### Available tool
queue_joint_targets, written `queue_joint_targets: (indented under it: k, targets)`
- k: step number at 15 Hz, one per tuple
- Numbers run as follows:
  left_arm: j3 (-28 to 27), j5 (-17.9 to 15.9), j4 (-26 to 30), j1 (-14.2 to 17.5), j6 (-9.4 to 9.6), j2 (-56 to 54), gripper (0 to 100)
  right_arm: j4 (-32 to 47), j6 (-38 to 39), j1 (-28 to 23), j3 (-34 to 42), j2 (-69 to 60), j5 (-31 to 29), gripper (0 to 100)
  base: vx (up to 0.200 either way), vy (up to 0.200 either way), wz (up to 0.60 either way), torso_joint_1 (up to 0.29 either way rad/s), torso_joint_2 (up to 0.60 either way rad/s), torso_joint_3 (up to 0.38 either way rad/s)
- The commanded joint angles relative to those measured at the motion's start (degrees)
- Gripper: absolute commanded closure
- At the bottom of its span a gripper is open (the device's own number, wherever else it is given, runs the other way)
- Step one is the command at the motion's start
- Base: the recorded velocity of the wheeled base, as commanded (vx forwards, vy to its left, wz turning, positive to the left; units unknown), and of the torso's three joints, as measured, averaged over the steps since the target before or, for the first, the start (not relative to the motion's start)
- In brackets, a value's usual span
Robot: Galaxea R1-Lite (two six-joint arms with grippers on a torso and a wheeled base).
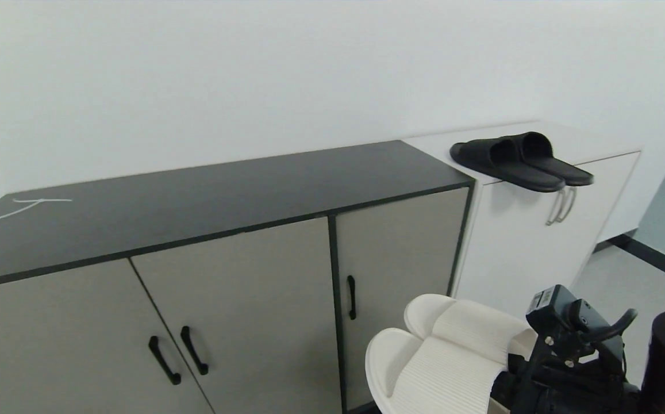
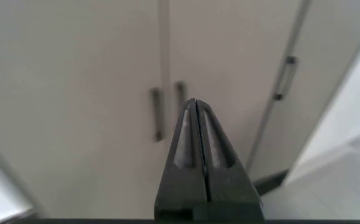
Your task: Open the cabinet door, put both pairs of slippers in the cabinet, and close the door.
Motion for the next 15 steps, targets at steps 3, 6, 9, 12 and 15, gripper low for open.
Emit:
queue_joint_targets:
  k: [3,6,9,12,15]
  targets:
    - [0.0,0.01,-0.01,0.0,-0.01,-0.01,100,0.02,0.0,0.02,-0.01,0.09,0.02,100,0.0,0.0,0.6,0.001,0.0,0.001]
    - [0.0,0.01,-0.01,0.0,-0.1,-0.01,100,0.02,0.08,0.02,0.08,0.0,0.02,100,0.0,0.0,0.0,0.0,0.0,0.0]
    - [0.0,0.01,-0.01,0.0,-0.1,0.08,100,0.02,0.08,0.02,0.08,0.0,0.02,100,0.0,0.0,0.0,0.0,0.0,0.0]
    - [0.0,0.01,-0.01,0.0,-0.1,0.08,100,-0.06,0.08,0.02,0.17,0.0,0.02,100,0.0,0.0,0.0,0.0,0.0,0.0]
    - [0.0,0.01,-0.01,0.0,-0.1,-0.01,100,-0.24,0.08,0.02,0.25,0.0,0.02,100,0.0,0.0,0.0,0.0,0.0,0.0]
